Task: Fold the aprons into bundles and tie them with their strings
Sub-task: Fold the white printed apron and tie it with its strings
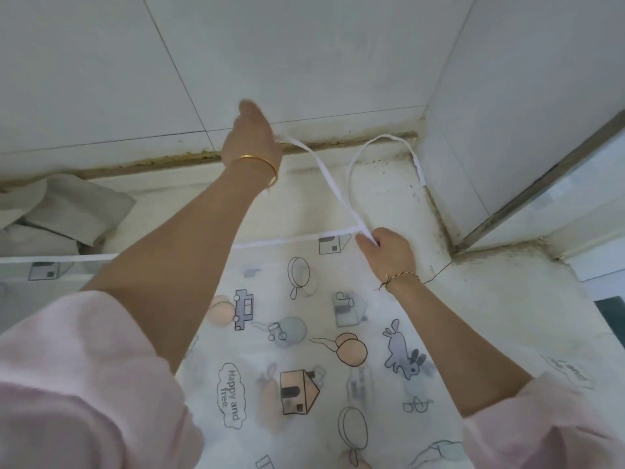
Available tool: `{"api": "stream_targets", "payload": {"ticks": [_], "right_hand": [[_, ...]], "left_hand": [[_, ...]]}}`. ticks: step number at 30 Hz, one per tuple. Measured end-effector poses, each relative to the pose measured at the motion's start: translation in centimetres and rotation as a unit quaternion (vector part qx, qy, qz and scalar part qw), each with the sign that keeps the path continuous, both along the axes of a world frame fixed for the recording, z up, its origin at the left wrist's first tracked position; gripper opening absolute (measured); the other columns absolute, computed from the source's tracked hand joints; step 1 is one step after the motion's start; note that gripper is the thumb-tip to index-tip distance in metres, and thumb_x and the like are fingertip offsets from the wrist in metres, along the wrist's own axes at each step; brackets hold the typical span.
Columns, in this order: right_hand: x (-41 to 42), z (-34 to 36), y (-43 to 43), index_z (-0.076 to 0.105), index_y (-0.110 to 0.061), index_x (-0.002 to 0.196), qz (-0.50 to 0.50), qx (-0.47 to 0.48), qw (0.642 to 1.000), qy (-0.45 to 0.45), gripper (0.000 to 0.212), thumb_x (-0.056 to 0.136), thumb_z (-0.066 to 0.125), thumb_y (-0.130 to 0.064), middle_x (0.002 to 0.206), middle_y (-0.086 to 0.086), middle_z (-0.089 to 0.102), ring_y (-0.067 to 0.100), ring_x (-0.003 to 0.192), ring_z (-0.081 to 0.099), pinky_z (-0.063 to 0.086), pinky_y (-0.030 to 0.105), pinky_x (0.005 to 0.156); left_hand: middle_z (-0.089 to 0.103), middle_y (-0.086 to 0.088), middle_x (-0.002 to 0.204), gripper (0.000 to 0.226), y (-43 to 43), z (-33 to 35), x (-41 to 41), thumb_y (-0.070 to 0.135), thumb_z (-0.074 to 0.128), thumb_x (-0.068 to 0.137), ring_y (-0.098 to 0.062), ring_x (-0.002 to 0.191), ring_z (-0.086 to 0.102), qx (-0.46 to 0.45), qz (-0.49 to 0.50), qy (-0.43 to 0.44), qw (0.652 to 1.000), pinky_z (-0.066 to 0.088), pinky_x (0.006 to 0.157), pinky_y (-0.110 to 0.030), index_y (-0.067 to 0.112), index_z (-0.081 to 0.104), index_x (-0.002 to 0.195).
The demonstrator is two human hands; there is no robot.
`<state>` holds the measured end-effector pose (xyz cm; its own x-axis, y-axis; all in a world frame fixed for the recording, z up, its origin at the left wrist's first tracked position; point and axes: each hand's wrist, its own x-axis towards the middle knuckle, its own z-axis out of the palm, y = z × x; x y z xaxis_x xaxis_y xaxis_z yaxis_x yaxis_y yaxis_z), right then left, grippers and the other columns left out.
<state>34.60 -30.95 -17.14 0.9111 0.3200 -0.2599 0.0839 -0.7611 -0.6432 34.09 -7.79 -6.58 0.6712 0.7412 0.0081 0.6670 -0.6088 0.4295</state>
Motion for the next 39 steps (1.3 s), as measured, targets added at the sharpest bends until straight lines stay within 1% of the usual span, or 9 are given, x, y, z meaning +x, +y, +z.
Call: {"api": "stream_targets", "payload": {"ticks": [2, 4, 9, 18, 21, 29, 35, 37, 39], "right_hand": [[-0.3, 0.1, -0.3, 0.037, -0.014, 0.064, 0.021, -0.101, 0.995, -0.009, 0.039, 0.096, 0.043, -0.035, 0.067, 0.001, 0.041, 0.022, 0.067, 0.041, 0.027, 0.028, 0.053], [-0.6, 0.2, -0.5, 0.051, -0.011, 0.092, 0.043, -0.180, 0.983, -0.003, 0.024, 0.097, 0.043, -0.033, 0.092, 0.005, 0.050, 0.026, 0.081, 0.051, 0.034, 0.028, 0.063], [-1.7, 0.3, -1.0, 0.037, -0.006, 0.122, 0.013, -0.244, 0.970, -0.014, 0.048, 0.091, 0.054, -0.039, 0.121, 0.010, 0.043, 0.028, 0.107, 0.052, 0.037, 0.031, 0.068], [-0.9, -0.1, -1.0, 0.038, -0.022, 0.063, 0.088, -0.139, 0.984, 0.074, 0.031, 0.084, 0.061, -0.025, 0.078, 0.001, 0.050, 0.023, 0.077, 0.051, 0.039, 0.027, 0.061], [-0.9, 0.6, -1.0, 0.039, -0.021, 0.070, 0.069, 0.003, 0.994, 0.090, 0.025, 0.087, 0.056, -0.018, 0.071, -0.004, 0.042, 0.018, 0.069, 0.043, 0.031, 0.024, 0.055], [0.2, 2.5, -1.6, 0.044, -0.020, 0.104, 0.041, 0.138, 0.978, 0.152, 0.035, 0.081, 0.066, -0.005, 0.088, 0.005, 0.053, 0.013, 0.060, 0.047, 0.037, 0.018, 0.044], [0.5, 2.4, -2.1, 0.050, -0.021, 0.104, 0.026, 0.145, 0.975, 0.169, 0.035, 0.079, 0.069, -0.005, 0.095, 0.011, 0.061, 0.016, 0.067, 0.053, 0.038, 0.023, 0.054], [0.8, 2.1, -2.0, 0.051, -0.015, 0.087, 0.018, 0.083, 0.986, 0.141, 0.017, 0.085, 0.066, -0.020, 0.079, 0.008, 0.054, 0.018, 0.064, 0.048, 0.033, 0.024, 0.052], [1.2, 1.7, -2.0, 0.034, -0.013, 0.062, 0.050, -0.038, 0.993, 0.103, 0.042, 0.092, 0.054, -0.033, 0.060, 0.004, 0.034, 0.017, 0.053, 0.032, 0.020, 0.026, 0.049]], "left_hand": [[0.062, -0.014, 0.091, 0.024, -0.4, -1.3, -1.2, 0.027, 0.057, 0.090, -0.026, 0.067, 0.067, -0.161, -0.009, -0.019, 0.987, 0.055, 0.065, -0.029, 0.005, 0.051, 0.097], [0.054, -0.010, 0.065, 0.033, -1.4, -2.7, -2.4, 0.027, 0.052, 0.093, -0.024, 0.057, 0.056, -0.133, -0.118, 0.048, 0.983, 0.049, 0.066, -0.031, 0.010, 0.049, 0.066], [0.060, -0.010, 0.108, 0.037, -2.8, -6.9, -6.0, 0.040, 0.060, 0.088, -0.029, 0.100, 0.058, -0.080, -0.275, 0.310, 0.907, 0.045, 0.086, -0.034, 0.007, 0.058, 0.105], [0.056, -0.008, 0.100, 0.047, -2.7, -8.5, -9.5, 0.033, 0.070, 0.081, -0.025, 0.088, 0.054, -0.035, -0.319, 0.388, 0.864, 0.041, 0.071, -0.029, 0.005, 0.051, 0.113], [0.051, -0.004, 0.104, 0.048, -2.3, -8.7, -10.0, 0.034, 0.069, 0.081, -0.025, 0.097, 0.055, -0.059, -0.315, 0.387, 0.865, 0.043, 0.078, -0.031, 0.009, 0.047, 0.116], [0.049, 0.000, 0.074, 0.039, -2.1, -7.1, -10.0, 0.049, 0.040, 0.097, -0.016, 0.059, 0.048, -0.149, -0.304, 0.374, 0.863, 0.035, 0.055, -0.027, 0.012, 0.044, 0.109], [0.054, -0.007, 0.108, 0.040, -1.8, -6.7, -9.9, 0.043, 0.039, 0.098, -0.026, 0.101, 0.053, -0.105, -0.351, 0.431, 0.824, 0.038, 0.086, -0.032, 0.009, 0.053, 0.114], [0.050, -0.003, 0.100, 0.036, -1.4, -6.5, -9.8, 0.042, 0.043, 0.097, -0.025, 0.099, 0.052, -0.090, -0.356, 0.415, 0.832, 0.037, 0.083, -0.031, 0.010, 0.055, 0.110], [0.047, 0.000, 0.088, 0.035, -0.7, -6.6, -9.6, 0.046, 0.042, 0.096, -0.023, 0.085, 0.050, -0.094, -0.342, 0.403, 0.844, 0.035, 0.074, -0.031, 0.013, 0.053, 0.089]]}}
